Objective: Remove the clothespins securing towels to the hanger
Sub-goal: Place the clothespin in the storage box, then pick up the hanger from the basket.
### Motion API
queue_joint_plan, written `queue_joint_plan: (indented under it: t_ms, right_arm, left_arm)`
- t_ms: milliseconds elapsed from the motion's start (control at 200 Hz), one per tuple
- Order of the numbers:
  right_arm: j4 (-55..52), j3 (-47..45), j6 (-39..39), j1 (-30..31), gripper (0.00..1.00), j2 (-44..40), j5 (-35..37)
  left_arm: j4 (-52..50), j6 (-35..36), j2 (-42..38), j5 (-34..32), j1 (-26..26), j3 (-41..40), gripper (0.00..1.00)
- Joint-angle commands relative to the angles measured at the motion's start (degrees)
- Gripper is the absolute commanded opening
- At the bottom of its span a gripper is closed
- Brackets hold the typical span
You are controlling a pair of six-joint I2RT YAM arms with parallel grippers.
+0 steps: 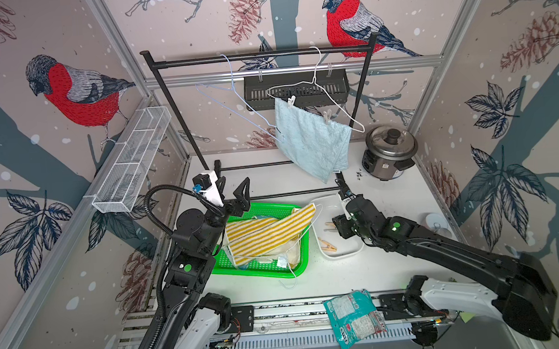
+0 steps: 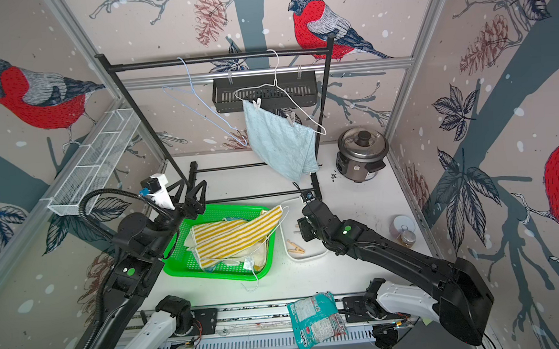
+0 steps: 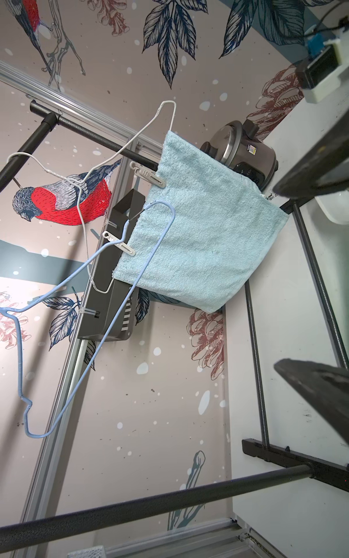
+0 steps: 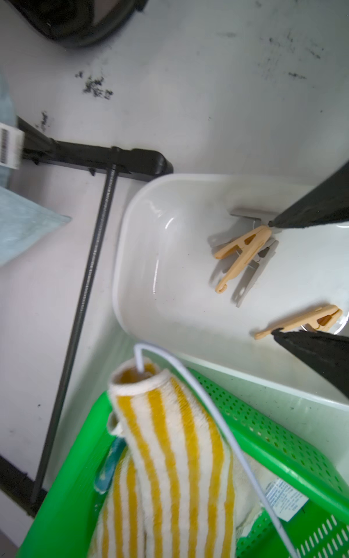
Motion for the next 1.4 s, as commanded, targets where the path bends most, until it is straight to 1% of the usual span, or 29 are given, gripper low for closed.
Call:
queue_joint_plan:
  t_ms: [0, 85, 210, 230, 300, 355, 450, 495, 550, 640, 740, 840, 906, 956, 1171, 1241, 1346, 1396]
  right_arm:
    - [-0.40, 3.24, -7.78, 0.33, 0.58, -2.34, -1.21]
    - [2.49, 4.69, -15.60, 1.97, 0.58, -4.27, -3.58]
    - [8.17, 4.70, -28.49, 6.96, 0.67, -5.43, -6.03]
    - [8.89, 4.75, -31.56, 7.99, 0.69, -5.28, -5.99]
    - [10.35, 4.91, -40.80, 11.81, 0.71, -3.69, -6.02]
    - [10.01, 5.48, -48.77, 14.97, 0.72, -1.85, -6.76]
    - [9.07, 5.32, -62.45, 20.40, 0.73, 1.44, -6.98]
    - [9.78, 4.82, -66.99, 22.60, 0.74, 2.93, -6.22]
    - [10.13, 4.94, -70.54, 24.27, 0.75, 5.24, -5.29]
    - [9.99, 6.62, -73.12, 25.78, 0.74, 9.19, -2.79]
    - [9.67, 8.43, -75.55, 26.48, 0.71, 15.05, -1.59]
    - [11.35, 9.46, -76.86, 26.97, 0.64, 19.92, 0.66]
    - [11.82, 10.33, -77.55, 26.83, 0.62, 22.61, 0.63]
    - [12.50, 10.48, -78.30, 26.85, 0.62, 24.23, 0.91]
    - [16.13, 10.84, -78.41, 26.04, 0.56, 28.83, 0.97]
    - [17.32, 10.66, -78.14, 25.97, 0.51, 29.81, 1.24]
    - [18.97, 10.22, -77.58, 26.04, 0.42, 30.69, 1.76]
    - [19.51, 9.93, -77.48, 25.88, 0.35, 30.77, 1.92]
  left_arm:
    - [0.77, -0.31, 0.22, -1.72, -0.02, 0.56, 0.83]
    - [0.78, -0.89, 0.30, -3.36, -0.06, 0.36, 0.83]
    - [0.75, -2.13, -0.41, -7.98, -0.04, -0.89, 0.83]
    - [0.55, -2.51, -0.61, -9.11, -0.04, -1.13, 0.83]
    - [-0.53, -4.60, -1.35, -13.54, -0.07, -1.92, 0.83]
    - [-1.44, -5.82, -2.04, -16.42, -0.02, -2.51, 0.85]
    - [-2.65, -6.37, -2.97, -19.28, 0.02, -3.28, 0.86]
    - [-2.84, -6.39, -3.17, -20.01, 0.07, -3.67, 0.87]
    - [-2.77, -6.33, -3.37, -20.61, 0.08, -3.98, 0.88]
    - [-2.68, -6.12, -3.21, -20.82, 0.31, -4.20, 0.88]
    - [-2.87, -5.86, -3.18, -20.86, 0.46, -4.30, 0.89]
    - [-3.01, -5.78, -3.33, -20.83, 0.68, -4.42, 0.89]
    - [-3.29, -5.80, -3.50, -20.78, 0.84, -4.45, 0.89]
    - [-3.50, -5.81, -3.69, -20.78, 0.86, -4.44, 0.89]
    - [-4.58, -5.47, -5.06, -20.96, 1.37, -4.91, 0.89]
    - [-4.83, -5.51, -5.47, -21.09, 1.59, -5.03, 0.90]
    - [-5.37, -5.18, -6.06, -21.06, 1.82, -4.88, 0.90]
    - [-5.56, -5.14, -6.32, -21.15, 2.05, -4.80, 0.90]
